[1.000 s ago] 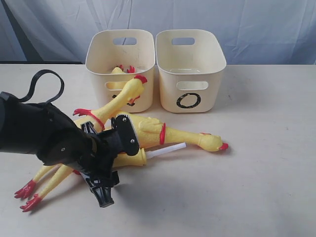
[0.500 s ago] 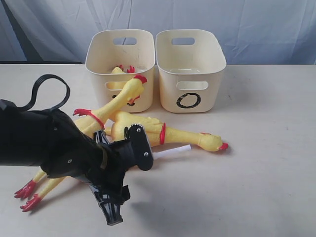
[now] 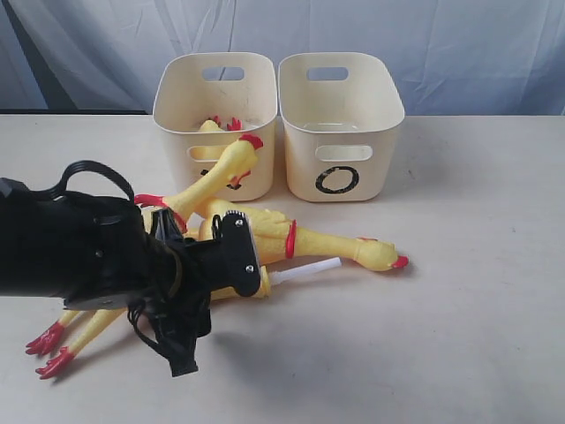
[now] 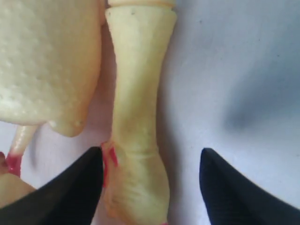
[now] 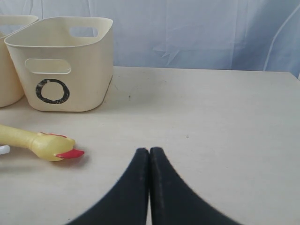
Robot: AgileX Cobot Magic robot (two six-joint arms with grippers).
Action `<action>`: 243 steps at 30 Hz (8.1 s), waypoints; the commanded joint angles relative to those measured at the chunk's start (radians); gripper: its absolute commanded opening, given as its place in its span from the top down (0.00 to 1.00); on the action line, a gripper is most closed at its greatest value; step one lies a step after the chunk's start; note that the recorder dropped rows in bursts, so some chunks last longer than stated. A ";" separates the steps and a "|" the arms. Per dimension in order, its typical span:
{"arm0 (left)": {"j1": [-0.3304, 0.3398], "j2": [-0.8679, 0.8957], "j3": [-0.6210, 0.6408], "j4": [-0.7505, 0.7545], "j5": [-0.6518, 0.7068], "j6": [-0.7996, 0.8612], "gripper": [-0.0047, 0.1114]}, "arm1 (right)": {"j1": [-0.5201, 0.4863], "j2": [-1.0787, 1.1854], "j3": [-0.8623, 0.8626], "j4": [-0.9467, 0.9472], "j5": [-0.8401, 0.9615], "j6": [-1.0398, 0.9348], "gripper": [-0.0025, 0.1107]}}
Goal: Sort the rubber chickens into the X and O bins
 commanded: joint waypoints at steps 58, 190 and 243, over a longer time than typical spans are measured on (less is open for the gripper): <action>0.058 0.067 -0.001 0.031 -0.088 -0.066 0.47 | -0.005 -0.006 0.002 0.015 -0.007 -0.001 0.99; 0.465 0.311 -0.510 -0.795 -0.670 0.072 0.41 | -0.005 -0.006 0.002 0.024 -0.007 -0.001 0.99; 0.465 -0.646 0.146 -0.783 -0.091 0.072 0.96 | -0.005 -0.006 0.002 0.022 -0.007 -0.001 0.99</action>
